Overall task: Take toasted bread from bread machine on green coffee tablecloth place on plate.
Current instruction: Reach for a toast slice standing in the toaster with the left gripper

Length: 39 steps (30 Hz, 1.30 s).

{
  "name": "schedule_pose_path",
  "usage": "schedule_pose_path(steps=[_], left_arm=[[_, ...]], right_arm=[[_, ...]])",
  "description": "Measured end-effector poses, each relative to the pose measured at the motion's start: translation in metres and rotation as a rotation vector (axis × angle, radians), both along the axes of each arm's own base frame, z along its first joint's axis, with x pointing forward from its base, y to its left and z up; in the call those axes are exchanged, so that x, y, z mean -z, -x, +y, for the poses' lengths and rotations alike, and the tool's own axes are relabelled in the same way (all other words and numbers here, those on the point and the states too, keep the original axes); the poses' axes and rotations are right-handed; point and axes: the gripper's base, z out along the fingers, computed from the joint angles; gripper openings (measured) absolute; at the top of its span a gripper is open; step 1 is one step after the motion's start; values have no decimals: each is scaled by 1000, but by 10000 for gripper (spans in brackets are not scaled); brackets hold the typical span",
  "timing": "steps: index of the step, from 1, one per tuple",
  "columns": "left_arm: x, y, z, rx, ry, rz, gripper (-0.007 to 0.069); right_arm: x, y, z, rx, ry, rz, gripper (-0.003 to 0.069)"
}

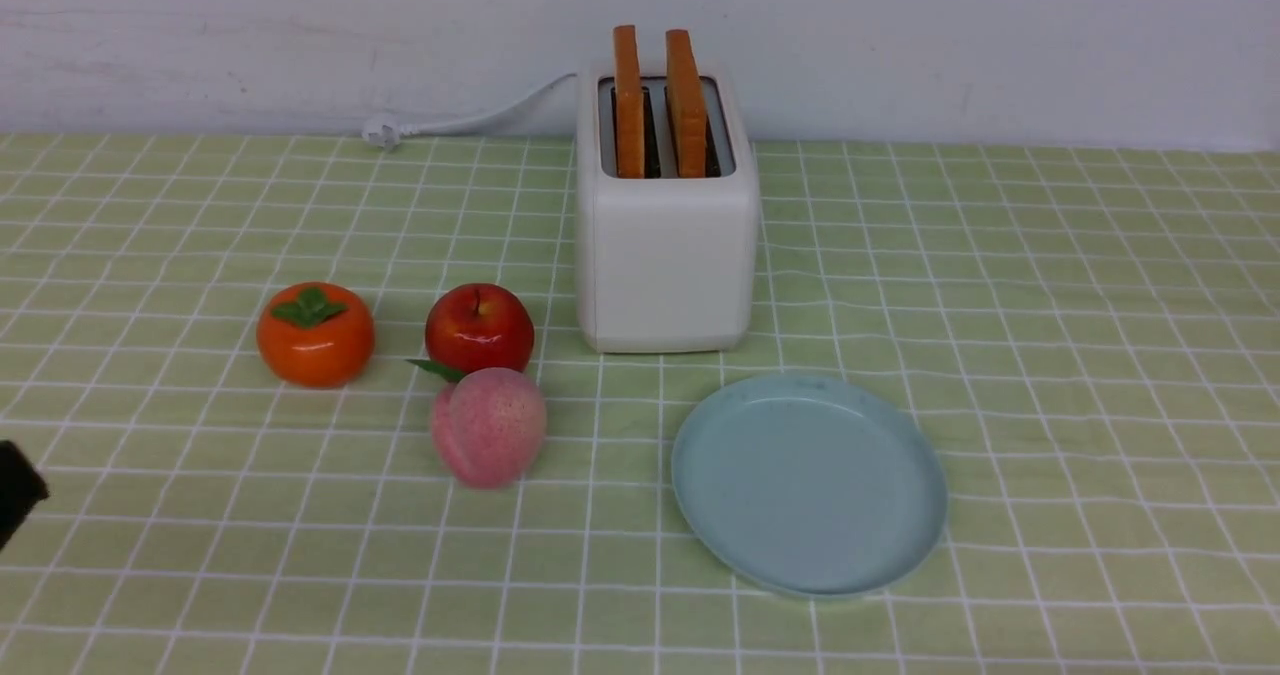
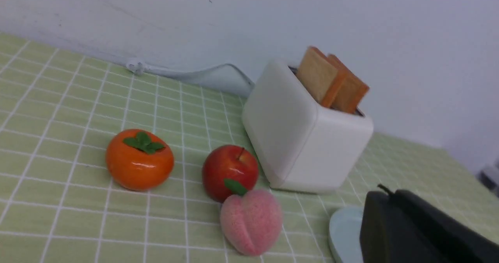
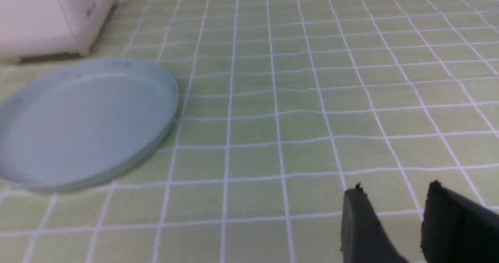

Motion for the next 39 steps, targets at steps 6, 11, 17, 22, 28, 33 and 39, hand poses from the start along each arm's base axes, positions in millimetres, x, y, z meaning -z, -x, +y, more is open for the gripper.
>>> schedule_pose_path(steps=[6, 11, 17, 22, 28, 33, 39], left_arm=[[-6, -31, -16, 86, -32, -40, -13], [-9, -66, -38, 81, -31, -134, -13], [-1, -114, -86, 120, -122, -212, 6], [13, -161, -116, 75, -89, -198, 128], [37, -226, -160, 42, -62, -212, 386], [51, -263, -184, 27, -71, -203, 467], [55, -303, -189, 1, -98, -169, 467]], right_arm=[[-18, -2, 0, 33, -312, -189, 240], [-32, 0, 1, 21, -401, -228, 171], [-90, 4, 13, -138, -217, -95, 8], [-129, 3, 19, -247, -43, -24, -7], [-148, -1, 23, -307, 40, -28, -1], [-148, 0, 26, -351, 63, -25, 0], [-147, 0, 27, -367, 89, -25, 4]])
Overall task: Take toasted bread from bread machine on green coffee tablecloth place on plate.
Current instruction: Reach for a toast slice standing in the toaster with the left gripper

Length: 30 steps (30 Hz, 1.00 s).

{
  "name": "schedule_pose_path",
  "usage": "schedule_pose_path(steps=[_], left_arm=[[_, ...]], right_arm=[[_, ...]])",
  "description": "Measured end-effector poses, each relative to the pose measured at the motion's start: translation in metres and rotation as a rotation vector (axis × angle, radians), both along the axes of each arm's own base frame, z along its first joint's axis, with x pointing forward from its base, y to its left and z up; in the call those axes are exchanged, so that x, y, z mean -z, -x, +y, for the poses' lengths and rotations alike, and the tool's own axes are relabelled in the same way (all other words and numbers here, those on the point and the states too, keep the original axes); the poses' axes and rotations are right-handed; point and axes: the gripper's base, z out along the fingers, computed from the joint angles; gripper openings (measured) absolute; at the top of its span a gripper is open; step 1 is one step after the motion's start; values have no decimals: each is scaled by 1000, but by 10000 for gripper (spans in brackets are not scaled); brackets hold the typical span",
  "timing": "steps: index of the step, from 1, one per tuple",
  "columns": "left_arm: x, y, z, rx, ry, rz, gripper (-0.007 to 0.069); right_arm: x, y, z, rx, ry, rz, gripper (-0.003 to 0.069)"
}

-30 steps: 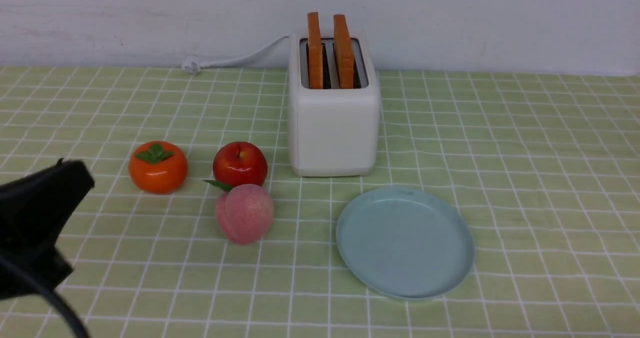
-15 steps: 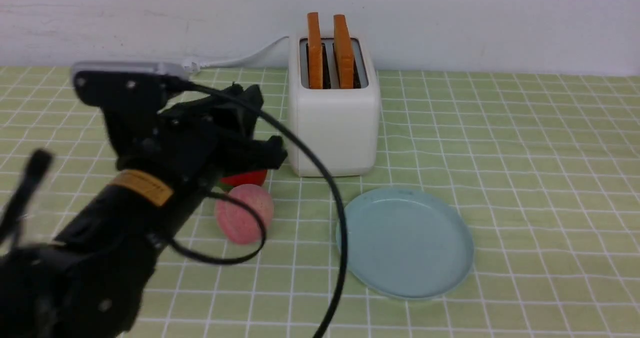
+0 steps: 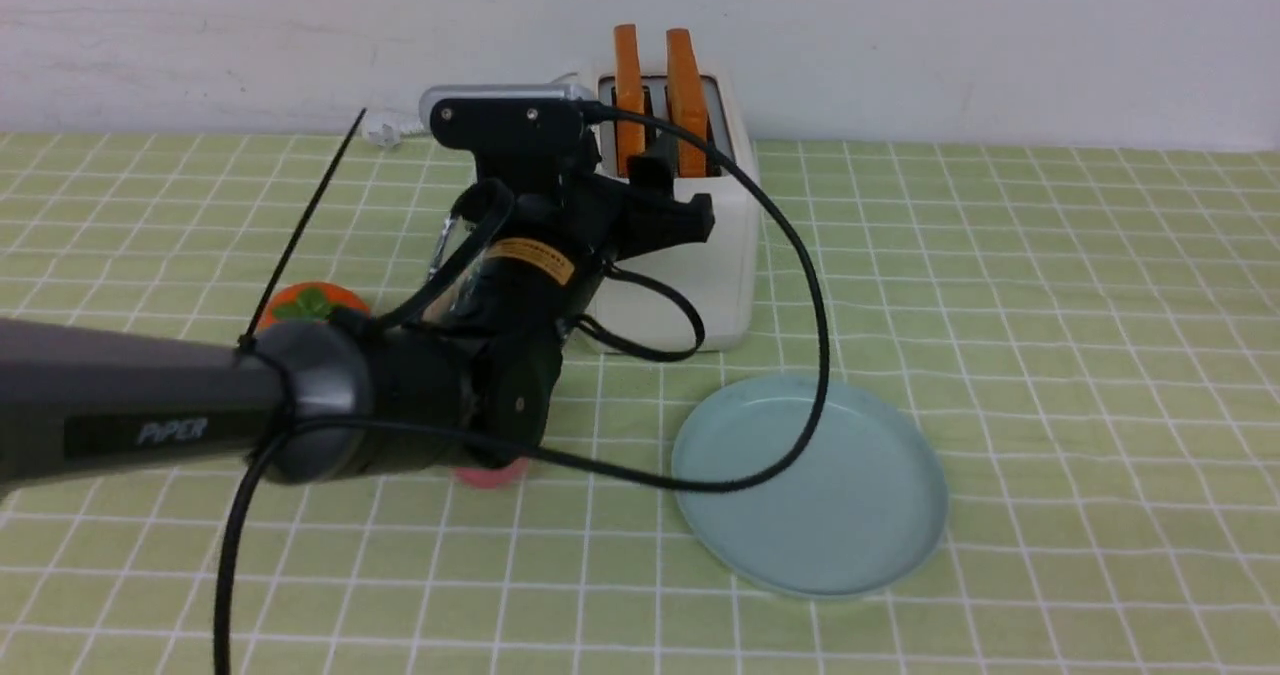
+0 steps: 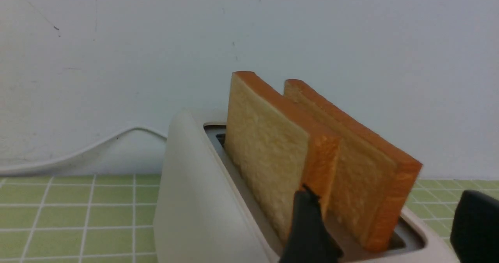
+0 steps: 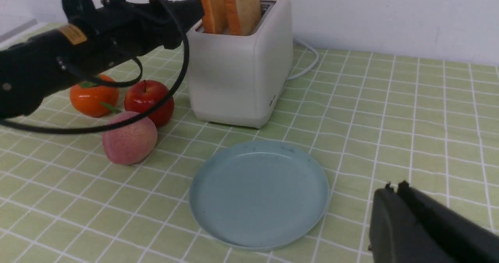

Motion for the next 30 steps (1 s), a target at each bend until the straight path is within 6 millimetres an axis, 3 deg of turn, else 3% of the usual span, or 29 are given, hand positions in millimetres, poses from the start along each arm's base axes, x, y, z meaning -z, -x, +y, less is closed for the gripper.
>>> schedule_pose_path(steps=[5, 14, 20, 28, 30], left_arm=[[2, -29, 5, -20, -2, 51, 465], [-5, -47, -6, 16, -53, -3, 466], [1, -64, -9, -25, -101, -13, 439], [5, -79, -12, -52, -131, 24, 279], [5, -80, -11, -59, -124, 29, 166]], right_arm=[[0, 0, 0, 0, 0, -4, 7], [-2, -1, -1, 9, -9, -26, 13], [-3, 0, 1, 0, -38, -25, 14], [-4, 0, 2, -8, -62, -22, 22], [-4, 0, 2, -12, -73, -21, 21]])
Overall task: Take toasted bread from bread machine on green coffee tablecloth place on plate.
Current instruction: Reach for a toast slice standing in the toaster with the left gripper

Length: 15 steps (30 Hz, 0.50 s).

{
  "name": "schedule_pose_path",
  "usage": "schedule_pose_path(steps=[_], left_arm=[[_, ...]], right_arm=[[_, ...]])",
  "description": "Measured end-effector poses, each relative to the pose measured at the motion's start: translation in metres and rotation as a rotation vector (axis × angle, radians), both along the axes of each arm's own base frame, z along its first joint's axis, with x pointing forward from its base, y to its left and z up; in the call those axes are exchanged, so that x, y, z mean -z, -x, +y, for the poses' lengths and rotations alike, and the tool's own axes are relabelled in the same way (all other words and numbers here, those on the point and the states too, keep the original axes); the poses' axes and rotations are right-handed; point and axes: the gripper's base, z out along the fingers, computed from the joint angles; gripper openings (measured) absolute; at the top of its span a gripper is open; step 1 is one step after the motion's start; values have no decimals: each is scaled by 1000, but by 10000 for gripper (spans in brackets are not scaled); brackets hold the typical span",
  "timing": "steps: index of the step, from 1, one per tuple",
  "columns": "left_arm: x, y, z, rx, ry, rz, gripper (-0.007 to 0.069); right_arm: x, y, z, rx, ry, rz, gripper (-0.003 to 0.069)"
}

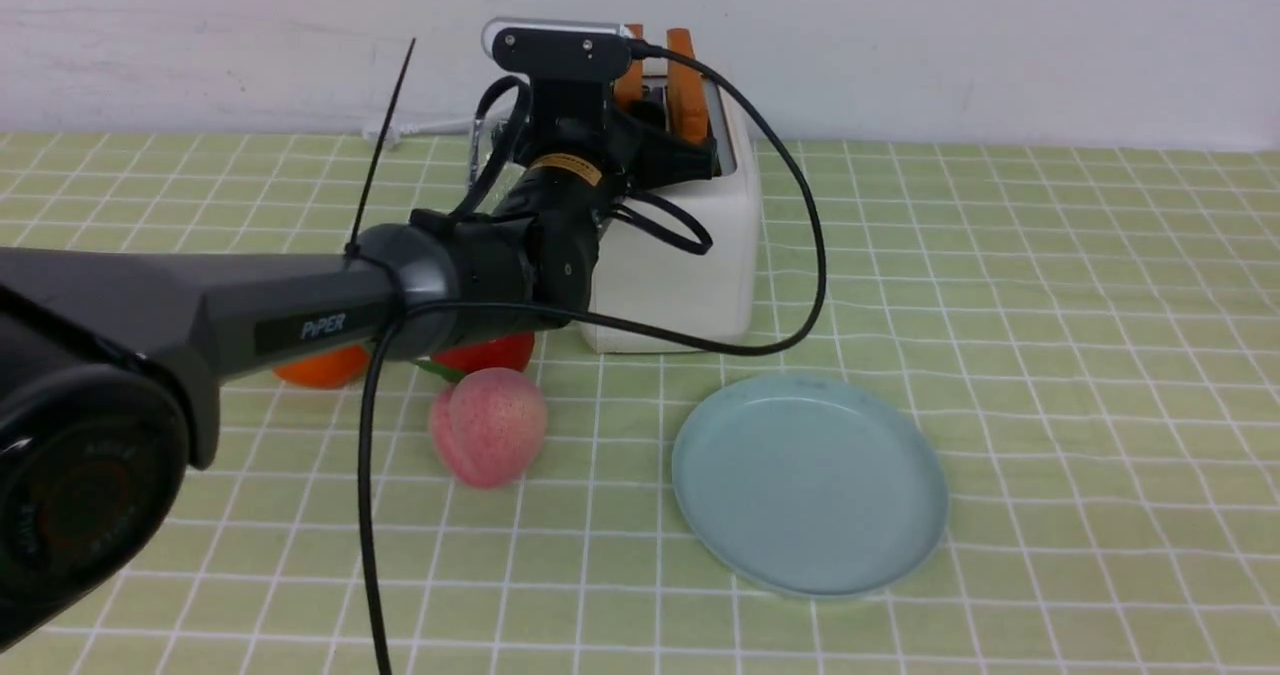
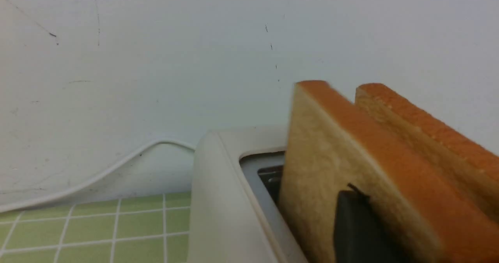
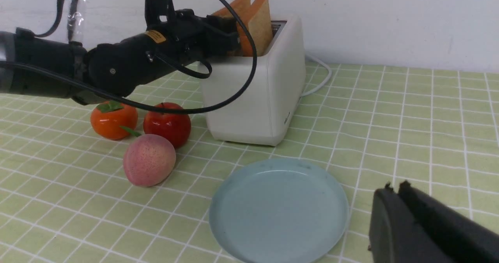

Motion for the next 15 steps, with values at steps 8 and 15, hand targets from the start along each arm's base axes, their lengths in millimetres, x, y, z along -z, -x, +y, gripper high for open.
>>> schedule_pose_path(steps=[8, 15], left_arm=[[-31, 8, 5, -9, 42, -24, 106], [-122, 41, 23, 2, 118, -182, 106]], right_arm=[[0, 0, 0, -1, -5, 0, 21], [-1, 0, 0, 2, -7, -6, 25]])
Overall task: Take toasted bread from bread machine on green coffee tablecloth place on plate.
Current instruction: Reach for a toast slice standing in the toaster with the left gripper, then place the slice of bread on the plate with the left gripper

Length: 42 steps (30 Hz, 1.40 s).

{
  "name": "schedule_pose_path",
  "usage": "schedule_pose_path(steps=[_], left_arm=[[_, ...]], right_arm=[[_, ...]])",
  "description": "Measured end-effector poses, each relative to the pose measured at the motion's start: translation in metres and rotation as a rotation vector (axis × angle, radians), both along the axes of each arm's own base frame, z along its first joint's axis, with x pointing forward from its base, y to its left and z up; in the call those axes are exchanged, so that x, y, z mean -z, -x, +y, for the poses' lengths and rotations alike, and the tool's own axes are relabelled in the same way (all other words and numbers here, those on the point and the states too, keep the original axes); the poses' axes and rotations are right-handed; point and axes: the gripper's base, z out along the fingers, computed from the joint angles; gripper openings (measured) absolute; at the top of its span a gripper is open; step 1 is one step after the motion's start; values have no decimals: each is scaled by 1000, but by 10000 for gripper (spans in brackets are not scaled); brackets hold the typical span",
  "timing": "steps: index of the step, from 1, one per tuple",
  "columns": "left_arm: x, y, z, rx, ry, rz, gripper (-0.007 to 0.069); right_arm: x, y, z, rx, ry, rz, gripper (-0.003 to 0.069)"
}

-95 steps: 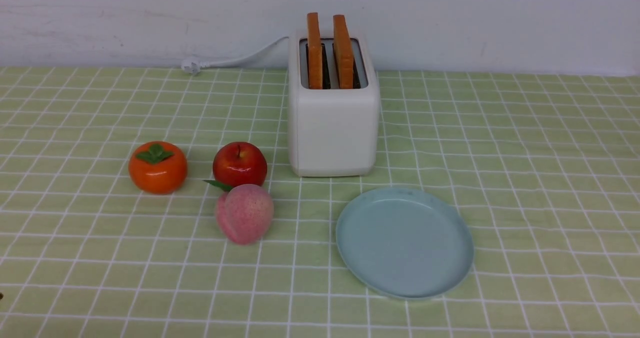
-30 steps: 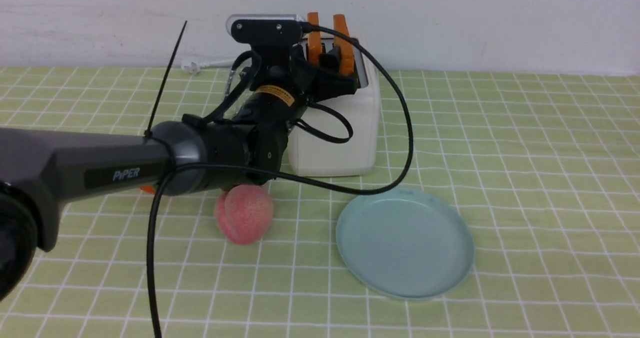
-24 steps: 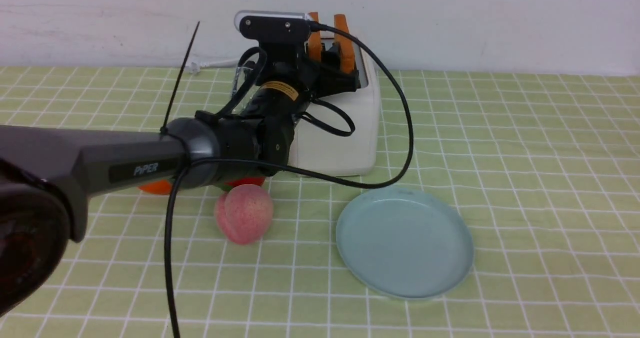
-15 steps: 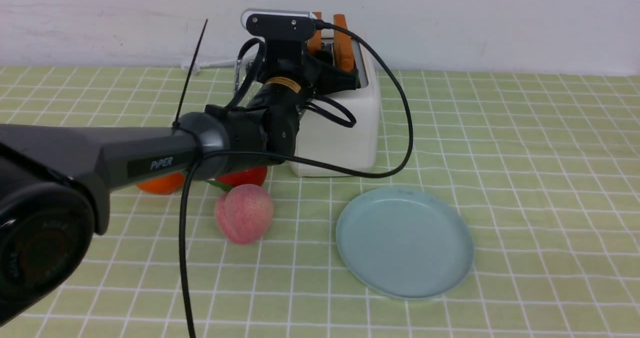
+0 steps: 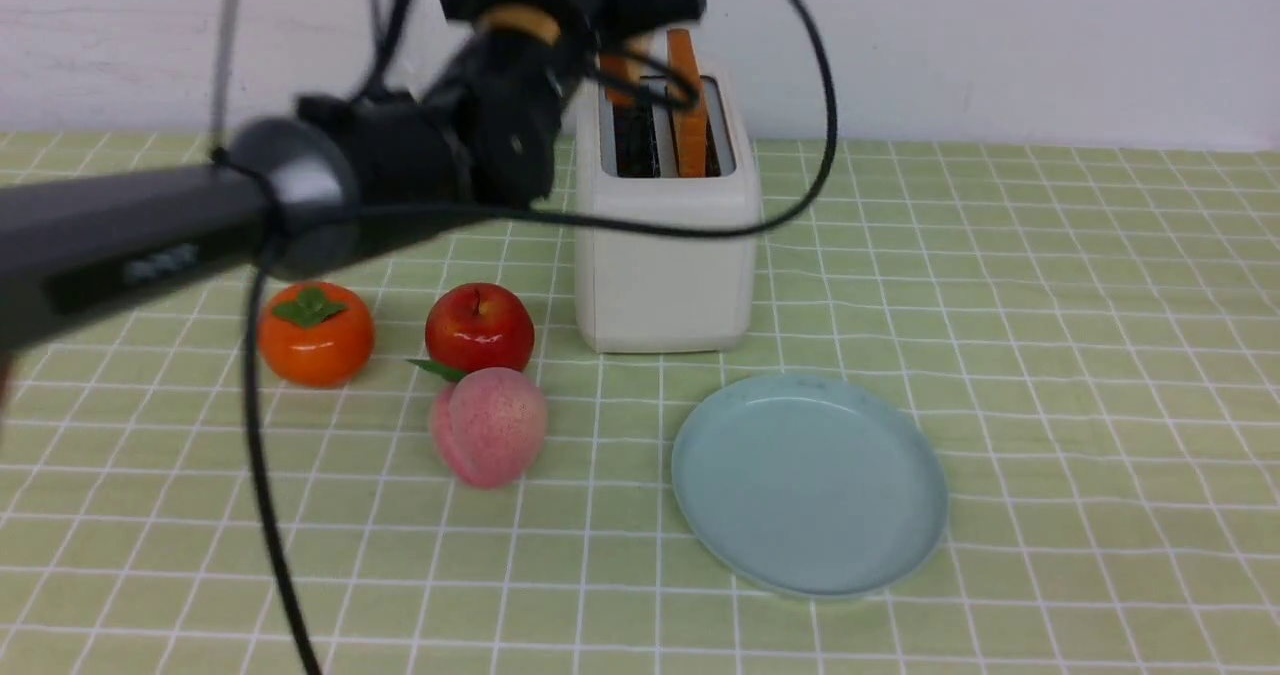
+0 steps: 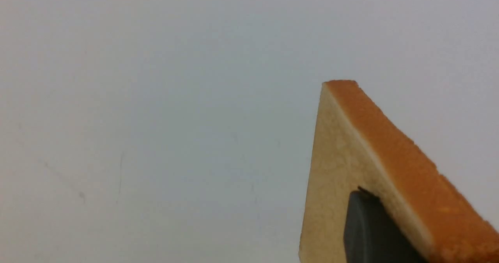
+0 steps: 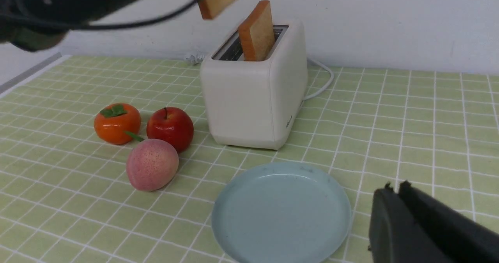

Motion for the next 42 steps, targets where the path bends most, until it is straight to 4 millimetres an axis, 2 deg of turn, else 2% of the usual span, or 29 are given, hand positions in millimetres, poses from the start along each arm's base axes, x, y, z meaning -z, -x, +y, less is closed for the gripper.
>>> schedule_pose_path(steps=[2, 4, 7, 10, 12, 14, 15, 17, 18, 20, 21, 22, 24, 25, 26, 29, 37, 42], left_arm=[[-16, 8, 3, 17, 8, -9, 106], [-39, 27, 5, 99, 13, 54, 106], [-53, 51, 0, 231, -5, 189, 106], [-50, 68, -10, 340, -44, 322, 106], [-39, 86, -27, 459, -115, 476, 106], [-31, 96, -38, 521, -161, 553, 106], [-17, 105, -52, 589, -223, 639, 106], [-3, 111, -66, 638, -273, 695, 106], [1, 111, -68, 644, -282, 707, 106], [28, 109, -87, 678, -318, 777, 106], [30, 108, -88, 677, -320, 783, 106], [51, 101, -96, 681, -313, 841, 106], [74, 93, -102, 680, -300, 900, 106], [74, 93, -102, 679, -294, 900, 106], [92, 86, -106, 679, -273, 947, 106], [111, 78, -111, 680, -230, 982, 106], [124, 66, -114, 630, -125, 967, 106], [131, 59, -106, 605, -60, 1048, 122]], right_arm=[[0, 0, 0, 0, 0, 0, 25], [0, 0, 0, 0, -1, 0, 25], [0, 0, 0, 0, -1, 0, 25], [0, 0, 0, -1, -1, 2, 25], [2, 1, 1, -12, 5, 20, 19], [4, 1, 2, -23, 12, 40, 9], [6, 2, 3, -38, 24, 67, -1], [9, 4, 4, -52, 35, 93, -6], [9, 4, 4, -53, 36, 96, -6], [12, 9, 5, -73, 52, 118, -7], [12, 9, 5, -75, 53, 119, -7], [14, 14, 5, -87, 64, 125, -7], [15, 20, 5, -99, 70, 125, -6], [15, 21, 5, -100, 71, 122, -6], [16, 26, 5, -109, 75, 119, -5], [17, 32, 5, -120, 81, 111, -5], [18, 39, 7, -151, 70, 120, -3], [18, 40, 9, -164, 54, 125, -2]])
